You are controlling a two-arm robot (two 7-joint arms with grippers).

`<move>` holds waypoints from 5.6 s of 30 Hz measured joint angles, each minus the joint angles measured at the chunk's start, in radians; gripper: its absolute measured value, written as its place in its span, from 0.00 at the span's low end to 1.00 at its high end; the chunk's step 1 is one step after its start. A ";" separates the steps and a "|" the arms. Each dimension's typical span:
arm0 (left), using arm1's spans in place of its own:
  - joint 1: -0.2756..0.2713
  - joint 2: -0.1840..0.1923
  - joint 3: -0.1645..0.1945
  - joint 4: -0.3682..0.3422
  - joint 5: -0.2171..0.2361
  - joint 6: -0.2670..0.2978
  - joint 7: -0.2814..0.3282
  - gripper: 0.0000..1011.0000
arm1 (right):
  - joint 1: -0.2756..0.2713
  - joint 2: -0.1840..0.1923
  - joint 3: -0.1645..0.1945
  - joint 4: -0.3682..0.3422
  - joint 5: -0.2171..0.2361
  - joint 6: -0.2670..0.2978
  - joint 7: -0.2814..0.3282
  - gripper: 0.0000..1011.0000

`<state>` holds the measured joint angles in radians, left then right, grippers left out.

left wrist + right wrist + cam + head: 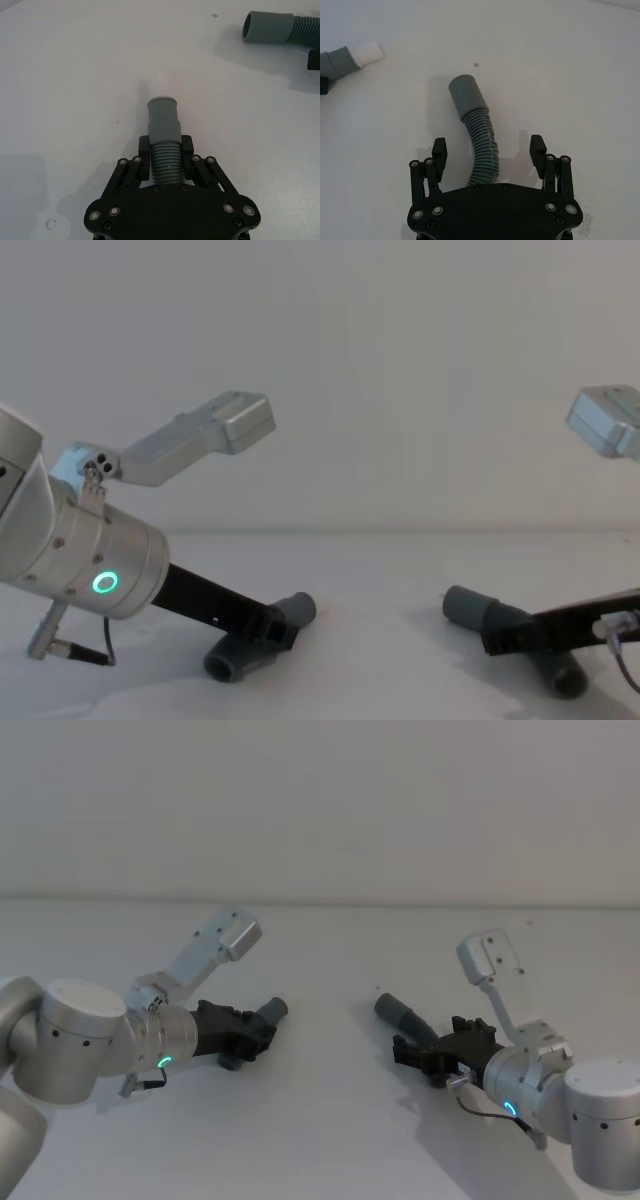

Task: Use both hands to pick up one end of the pipe from the table, align the ends, and insert them.

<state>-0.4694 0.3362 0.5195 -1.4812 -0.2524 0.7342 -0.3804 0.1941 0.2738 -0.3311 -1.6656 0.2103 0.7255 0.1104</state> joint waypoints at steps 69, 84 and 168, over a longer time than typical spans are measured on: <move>0.000 0.000 0.000 0.000 0.000 0.000 0.000 0.34 | 0.007 -0.042 0.014 0.012 -0.018 0.054 -0.009 0.15; -0.008 0.007 0.013 -0.005 0.019 0.002 -0.002 0.34 | 0.007 -0.033 0.015 0.012 -0.017 0.045 0.008 0.15; -0.302 0.302 0.261 0.037 -0.043 -0.435 -0.815 0.34 | 0.141 0.484 -0.114 0.114 0.030 -0.784 0.856 0.14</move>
<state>-0.7712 0.6380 0.7809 -1.4444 -0.2951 0.2990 -1.1956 0.3349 0.7579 -0.4447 -1.5512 0.2402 -0.0582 0.9668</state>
